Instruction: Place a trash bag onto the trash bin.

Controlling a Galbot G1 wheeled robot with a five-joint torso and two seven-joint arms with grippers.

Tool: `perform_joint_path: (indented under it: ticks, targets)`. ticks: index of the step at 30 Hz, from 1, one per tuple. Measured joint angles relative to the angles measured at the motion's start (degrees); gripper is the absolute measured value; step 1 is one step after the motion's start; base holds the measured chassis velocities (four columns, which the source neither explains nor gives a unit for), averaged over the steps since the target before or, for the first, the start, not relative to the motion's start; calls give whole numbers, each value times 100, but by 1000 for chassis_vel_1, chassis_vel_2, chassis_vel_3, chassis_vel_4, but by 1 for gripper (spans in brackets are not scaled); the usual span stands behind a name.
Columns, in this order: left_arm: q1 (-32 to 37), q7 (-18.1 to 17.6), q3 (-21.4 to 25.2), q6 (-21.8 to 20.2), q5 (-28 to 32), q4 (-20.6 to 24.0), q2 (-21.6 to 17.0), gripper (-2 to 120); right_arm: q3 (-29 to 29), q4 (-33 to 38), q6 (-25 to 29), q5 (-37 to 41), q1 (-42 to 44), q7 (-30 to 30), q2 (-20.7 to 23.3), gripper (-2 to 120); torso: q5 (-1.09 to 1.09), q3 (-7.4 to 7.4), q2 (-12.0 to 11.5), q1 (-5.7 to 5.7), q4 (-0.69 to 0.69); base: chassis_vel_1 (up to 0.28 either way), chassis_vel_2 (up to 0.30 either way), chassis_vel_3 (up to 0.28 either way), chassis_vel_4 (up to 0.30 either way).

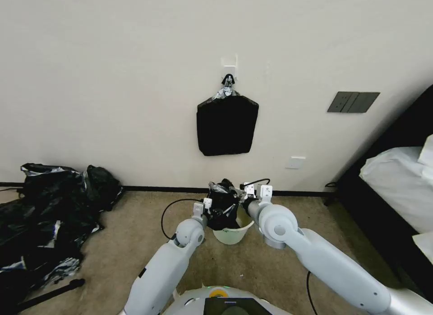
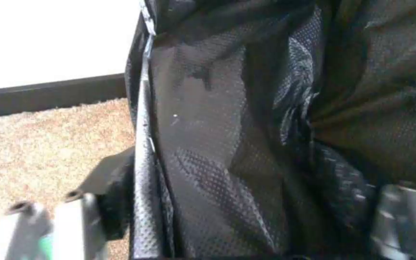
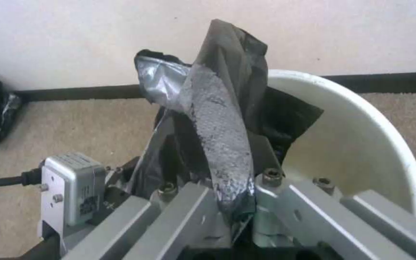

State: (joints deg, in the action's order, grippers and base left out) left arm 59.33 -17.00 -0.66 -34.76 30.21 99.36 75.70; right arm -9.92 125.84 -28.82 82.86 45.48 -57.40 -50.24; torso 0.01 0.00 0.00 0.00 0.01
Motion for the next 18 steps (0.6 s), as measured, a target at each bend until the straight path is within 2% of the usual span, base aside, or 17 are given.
perform_joint_path:
  ticks: [3,4,6,7,15,16,18]
  targets:
    - [-13,-57,2,-14,45,-39,48,61,16,-27,-1,-1,-1,0,-1,0,0,0,0,0,0,0,0,0,0]
    - [-13,-57,2,-14,45,-39,48,61,16,-27,-1,-1,-1,0,-1,0,0,0,0,0,0,0,0,0,0]
    - [-14,-158,-11,-38,132,-40,70,49,29,-37,-1,-3,-1,1,-1,0,0,0,0,0,1,0,0,0,0]
    - [-14,-158,-11,-38,132,-40,70,49,29,-37,-1,-3,-1,1,-1,0,0,0,0,0,1,0,0,0,0]
    - [4,-334,-28,-48,197,-67,99,18,53,-45,-1,-25,28,12,3,0,-1,0,0,0,-1,0,0,0,0]
    - [4,-334,-28,-48,197,-67,99,18,53,-45,-1,-25,28,12,3,0,-1,0,0,0,-1,0,0,0,0]
    - [15,-394,-31,-47,236,-71,107,7,54,-46,-1,-38,35,15,2,0,-2,0,0,0,-1,0,0,0,0]
